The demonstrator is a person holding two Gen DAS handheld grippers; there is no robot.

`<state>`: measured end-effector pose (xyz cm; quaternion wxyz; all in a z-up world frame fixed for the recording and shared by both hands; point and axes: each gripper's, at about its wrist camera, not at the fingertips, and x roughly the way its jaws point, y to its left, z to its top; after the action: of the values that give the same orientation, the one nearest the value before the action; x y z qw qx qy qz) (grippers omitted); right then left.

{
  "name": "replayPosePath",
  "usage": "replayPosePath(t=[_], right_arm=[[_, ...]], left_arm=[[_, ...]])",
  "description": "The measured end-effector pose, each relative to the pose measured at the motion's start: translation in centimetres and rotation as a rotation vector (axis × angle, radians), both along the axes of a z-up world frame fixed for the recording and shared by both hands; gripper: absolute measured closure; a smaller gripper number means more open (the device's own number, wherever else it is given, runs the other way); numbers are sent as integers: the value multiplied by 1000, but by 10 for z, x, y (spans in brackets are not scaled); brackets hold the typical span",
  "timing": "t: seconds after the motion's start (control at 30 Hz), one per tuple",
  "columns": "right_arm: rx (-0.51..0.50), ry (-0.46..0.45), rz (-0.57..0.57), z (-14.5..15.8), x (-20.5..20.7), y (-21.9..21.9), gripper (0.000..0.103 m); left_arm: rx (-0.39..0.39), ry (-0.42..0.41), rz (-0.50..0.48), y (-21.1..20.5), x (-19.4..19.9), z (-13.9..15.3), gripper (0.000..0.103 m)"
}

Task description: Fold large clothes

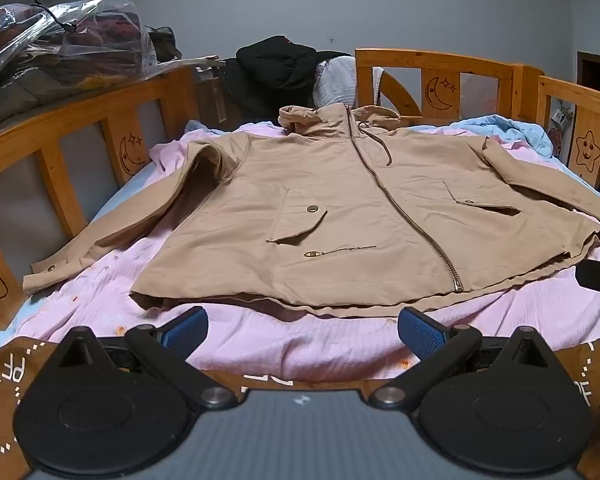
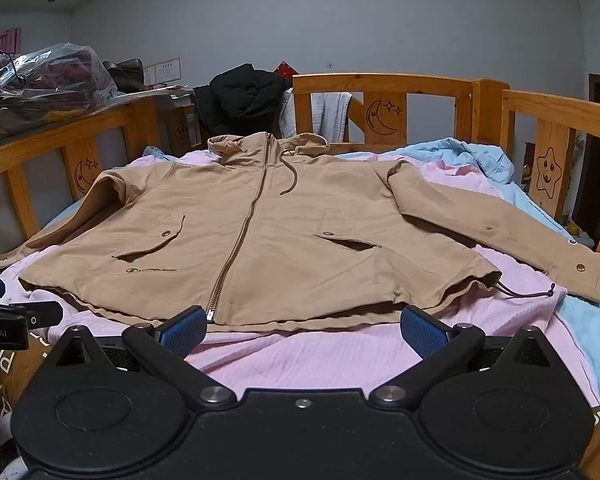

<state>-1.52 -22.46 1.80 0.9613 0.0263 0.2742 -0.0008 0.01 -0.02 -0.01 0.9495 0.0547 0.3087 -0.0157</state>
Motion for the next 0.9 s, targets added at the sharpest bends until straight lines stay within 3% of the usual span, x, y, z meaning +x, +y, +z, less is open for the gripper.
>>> replayPosePath(t=[0.9], right_arm=[[0, 1, 0, -1, 0, -1, 0]], left_arm=[[-10, -2, 9, 6, 3, 5, 0]])
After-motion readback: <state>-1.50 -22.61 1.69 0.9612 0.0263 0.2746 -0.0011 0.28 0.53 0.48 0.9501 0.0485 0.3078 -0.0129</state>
